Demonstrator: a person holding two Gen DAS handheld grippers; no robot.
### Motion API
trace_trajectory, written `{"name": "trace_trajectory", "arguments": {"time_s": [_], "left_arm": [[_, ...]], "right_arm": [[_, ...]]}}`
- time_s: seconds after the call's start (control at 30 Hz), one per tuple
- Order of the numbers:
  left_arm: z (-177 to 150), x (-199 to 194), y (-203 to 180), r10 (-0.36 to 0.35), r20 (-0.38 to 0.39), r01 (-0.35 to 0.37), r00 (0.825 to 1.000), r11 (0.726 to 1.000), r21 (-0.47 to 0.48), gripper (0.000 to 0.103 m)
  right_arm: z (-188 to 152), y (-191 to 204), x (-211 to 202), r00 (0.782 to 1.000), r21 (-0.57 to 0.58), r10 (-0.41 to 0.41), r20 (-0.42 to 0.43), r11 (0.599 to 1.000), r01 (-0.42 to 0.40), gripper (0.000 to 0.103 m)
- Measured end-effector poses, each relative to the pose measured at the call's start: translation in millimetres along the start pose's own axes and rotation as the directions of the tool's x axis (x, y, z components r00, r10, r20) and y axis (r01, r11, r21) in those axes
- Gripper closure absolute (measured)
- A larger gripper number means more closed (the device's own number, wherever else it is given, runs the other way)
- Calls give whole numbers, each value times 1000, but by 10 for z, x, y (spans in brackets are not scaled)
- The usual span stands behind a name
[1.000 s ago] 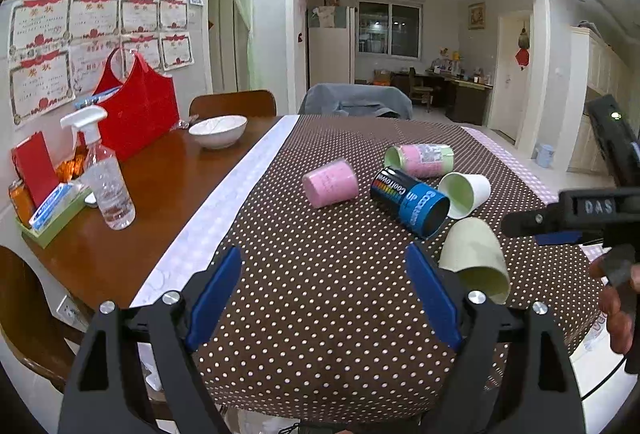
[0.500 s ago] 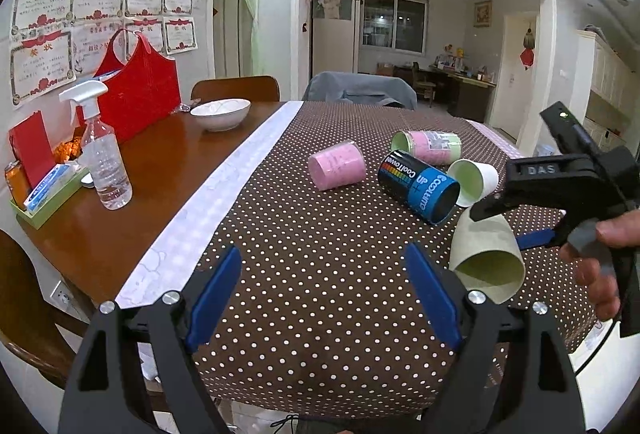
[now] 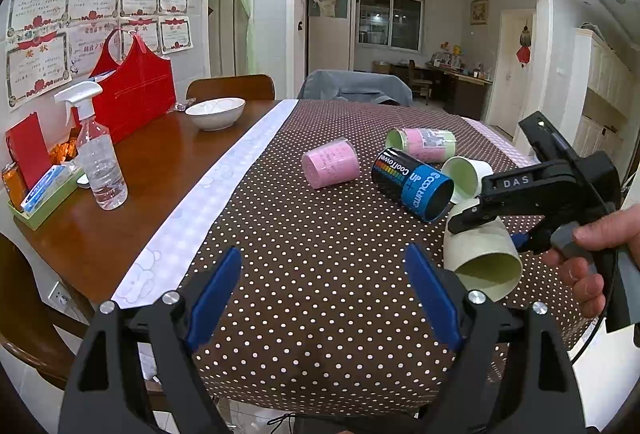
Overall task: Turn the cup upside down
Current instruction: 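Lift the cup with the right tool and set it rim-down on the table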
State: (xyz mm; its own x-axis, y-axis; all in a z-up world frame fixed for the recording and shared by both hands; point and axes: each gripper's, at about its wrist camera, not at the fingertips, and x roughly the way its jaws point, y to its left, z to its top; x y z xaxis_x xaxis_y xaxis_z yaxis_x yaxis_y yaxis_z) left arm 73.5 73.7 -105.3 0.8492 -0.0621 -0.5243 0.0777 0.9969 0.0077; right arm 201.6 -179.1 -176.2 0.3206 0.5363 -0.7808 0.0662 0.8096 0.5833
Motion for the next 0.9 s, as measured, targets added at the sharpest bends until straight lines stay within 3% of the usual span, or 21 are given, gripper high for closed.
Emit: {"name": "trace_trajectory", "arguments": {"time_s": [0.23, 0.4, 0.53, 0.73, 0.8, 0.83, 0.9], "left_arm": [[22, -55, -122, -4, 7, 4, 1000, 1000, 17, 20], [53, -97, -168, -4, 16, 4, 1000, 1000, 12, 20], [84, -121, -182, -21, 22, 21, 1000, 1000, -10, 20], [115, -156, -216, -29, 31, 30, 999, 999, -36, 20], [113, -162, -227, -26, 31, 27, 999, 999, -41, 20], [113, -163, -228, -25, 31, 27, 999, 999, -43, 20], [106, -155, -246, -25, 27, 26, 999, 999, -45, 20]], "right_arm": [[-149, 84, -339, 986, -80, 74, 147, 995, -63, 24], [-300, 133, -625, 947, -164, 87, 310, 986, -36, 24], [-434, 237, -767, 872, -241, 78, 483, 969, 47, 24], [-677, 367, -735, 706, -293, -4, 708, 908, 299, 26], [-697, 384, -651, 674, -290, -38, 737, 884, 367, 29], [-696, 391, -601, 669, -289, -53, 741, 874, 390, 30], [-643, 362, -477, 682, -285, -72, 728, 872, 397, 31]]}}
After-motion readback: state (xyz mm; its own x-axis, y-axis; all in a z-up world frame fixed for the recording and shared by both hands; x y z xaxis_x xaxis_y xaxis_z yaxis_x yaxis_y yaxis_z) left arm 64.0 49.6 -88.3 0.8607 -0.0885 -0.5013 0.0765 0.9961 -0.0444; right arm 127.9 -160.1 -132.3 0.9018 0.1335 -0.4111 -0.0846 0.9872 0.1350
